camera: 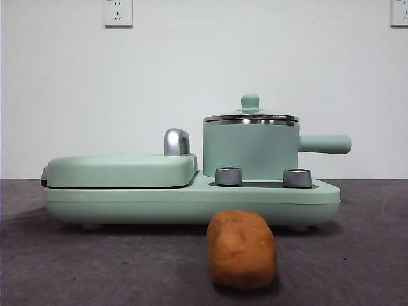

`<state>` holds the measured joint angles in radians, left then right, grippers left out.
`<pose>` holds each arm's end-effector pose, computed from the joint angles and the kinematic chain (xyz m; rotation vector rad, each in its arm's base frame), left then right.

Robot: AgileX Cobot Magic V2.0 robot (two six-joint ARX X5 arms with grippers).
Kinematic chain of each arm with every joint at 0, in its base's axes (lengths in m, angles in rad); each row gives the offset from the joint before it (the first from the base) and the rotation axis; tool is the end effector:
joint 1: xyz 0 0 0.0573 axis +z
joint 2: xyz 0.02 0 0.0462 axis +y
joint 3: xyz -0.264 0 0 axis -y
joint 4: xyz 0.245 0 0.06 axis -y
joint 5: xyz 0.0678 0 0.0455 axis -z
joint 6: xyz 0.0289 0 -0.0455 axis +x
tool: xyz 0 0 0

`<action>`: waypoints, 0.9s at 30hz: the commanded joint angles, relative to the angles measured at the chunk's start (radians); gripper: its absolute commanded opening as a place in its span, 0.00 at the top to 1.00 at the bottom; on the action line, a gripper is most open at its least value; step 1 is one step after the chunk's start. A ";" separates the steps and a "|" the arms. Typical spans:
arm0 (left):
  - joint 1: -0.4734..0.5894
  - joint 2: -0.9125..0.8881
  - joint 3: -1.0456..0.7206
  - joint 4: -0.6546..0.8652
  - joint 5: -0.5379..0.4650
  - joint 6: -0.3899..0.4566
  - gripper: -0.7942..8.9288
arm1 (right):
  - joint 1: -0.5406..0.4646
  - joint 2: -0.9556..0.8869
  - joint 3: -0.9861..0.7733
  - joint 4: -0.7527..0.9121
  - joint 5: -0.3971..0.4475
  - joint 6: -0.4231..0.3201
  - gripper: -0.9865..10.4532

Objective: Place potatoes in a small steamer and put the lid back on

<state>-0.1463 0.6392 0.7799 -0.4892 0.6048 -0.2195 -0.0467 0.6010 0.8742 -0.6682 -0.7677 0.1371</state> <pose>0.1246 -0.0350 0.3235 -0.2881 0.4282 -0.7032 0.1046 0.0152 0.3426 0.2895 0.4195 0.6862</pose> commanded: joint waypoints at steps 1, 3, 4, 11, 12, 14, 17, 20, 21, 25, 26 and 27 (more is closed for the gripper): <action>-0.008 0.031 0.019 0.009 0.021 0.021 0.89 | 0.013 0.006 0.022 0.000 -0.006 -0.084 0.80; -0.013 0.050 0.019 0.008 0.021 0.021 0.89 | 0.021 0.006 0.022 -0.003 -0.006 -0.085 0.73; -0.013 0.057 0.019 0.008 0.021 0.021 0.89 | 0.024 0.006 0.022 -0.006 -0.006 -0.085 0.71; -0.029 0.081 0.019 0.018 0.021 0.021 0.57 | 0.025 0.006 0.022 -0.037 0.002 -0.085 0.52; -0.032 0.083 0.020 0.019 0.021 0.021 0.53 | 0.025 0.006 0.022 -0.040 0.002 -0.085 0.51; -0.040 0.090 0.024 0.022 0.021 0.021 0.51 | 0.025 0.006 0.022 -0.042 0.002 -0.085 0.51; -0.060 0.110 0.036 0.047 0.022 0.019 0.50 | 0.025 0.006 0.022 -0.042 0.002 -0.085 0.51; -0.090 0.144 0.058 0.087 0.023 0.020 0.49 | 0.025 0.006 0.022 -0.043 0.002 -0.085 0.51; -0.100 0.158 0.068 0.097 0.022 0.021 0.49 | 0.025 0.006 0.022 -0.043 0.002 -0.084 0.51; -0.144 0.248 0.132 0.137 0.022 0.041 0.49 | 0.025 0.006 0.022 -0.043 0.002 -0.073 0.51; -0.155 0.278 0.154 0.140 0.022 0.056 0.49 | 0.025 0.006 0.022 -0.043 0.002 -0.070 0.51; -0.165 0.306 0.176 0.141 0.022 0.068 0.49 | 0.025 0.006 0.022 -0.043 0.002 -0.070 0.51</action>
<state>-0.3038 0.9192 0.9276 -0.3607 0.6212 -0.1879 -0.0223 0.6029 0.8764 -0.7162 -0.7643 0.0643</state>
